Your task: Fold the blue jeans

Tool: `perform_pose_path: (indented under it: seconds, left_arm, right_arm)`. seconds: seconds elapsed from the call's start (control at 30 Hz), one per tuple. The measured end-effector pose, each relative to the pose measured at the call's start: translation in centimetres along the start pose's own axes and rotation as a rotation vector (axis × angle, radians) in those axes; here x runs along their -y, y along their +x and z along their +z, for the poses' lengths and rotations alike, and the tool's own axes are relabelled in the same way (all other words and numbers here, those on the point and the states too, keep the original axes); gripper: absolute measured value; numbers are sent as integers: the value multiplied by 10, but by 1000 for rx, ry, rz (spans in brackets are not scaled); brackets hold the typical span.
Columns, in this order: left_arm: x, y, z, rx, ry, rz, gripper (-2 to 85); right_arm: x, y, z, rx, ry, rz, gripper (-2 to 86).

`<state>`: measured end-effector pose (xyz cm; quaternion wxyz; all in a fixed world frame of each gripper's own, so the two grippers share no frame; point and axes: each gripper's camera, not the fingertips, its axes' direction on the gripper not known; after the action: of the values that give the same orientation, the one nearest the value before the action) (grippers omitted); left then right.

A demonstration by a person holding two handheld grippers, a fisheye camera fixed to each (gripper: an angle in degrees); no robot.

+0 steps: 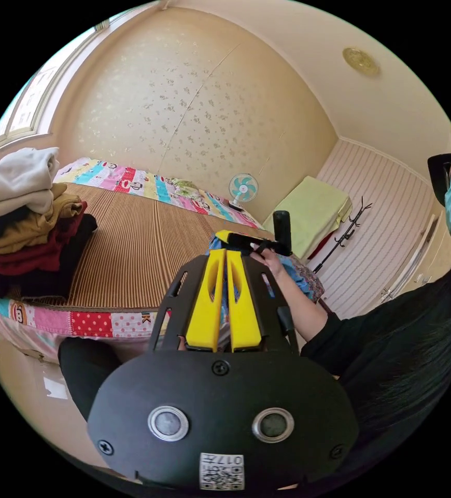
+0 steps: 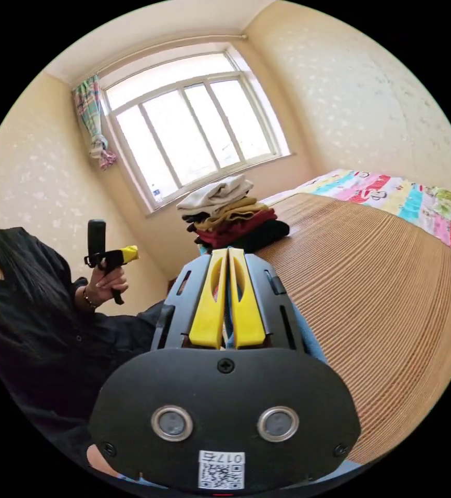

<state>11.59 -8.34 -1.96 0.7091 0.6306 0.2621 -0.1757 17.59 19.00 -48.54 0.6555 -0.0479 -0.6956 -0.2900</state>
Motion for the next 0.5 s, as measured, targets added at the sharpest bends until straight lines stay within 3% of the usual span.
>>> perform_pose_path:
  seconds: [0.13,0.2,0.27,0.33,0.4,0.5]
  left_arm:
    - [-8,-17,15,13,-120,26,-10]
    - [-11,-30,27,17,-185,-1,-10]
    - [-15,-50,45,-62,-246,-72,-10]
    - [-17,-62,60,-158,-260,-113,-10]
    - [-20,-69,77,-215,-259,-136,-10]
    - [-21,-65,115,-270,-285,-147,-9]
  right_arm:
    - [-72,-1,87,169,-158,129,20]
    - [-105,-9,81,126,-143,174,27]
    - [-135,-11,51,-84,-64,276,35]
    - [-177,0,-8,-605,99,543,41]
    - [-202,19,-21,-872,149,636,37]
    - [-194,70,15,-873,88,670,24]
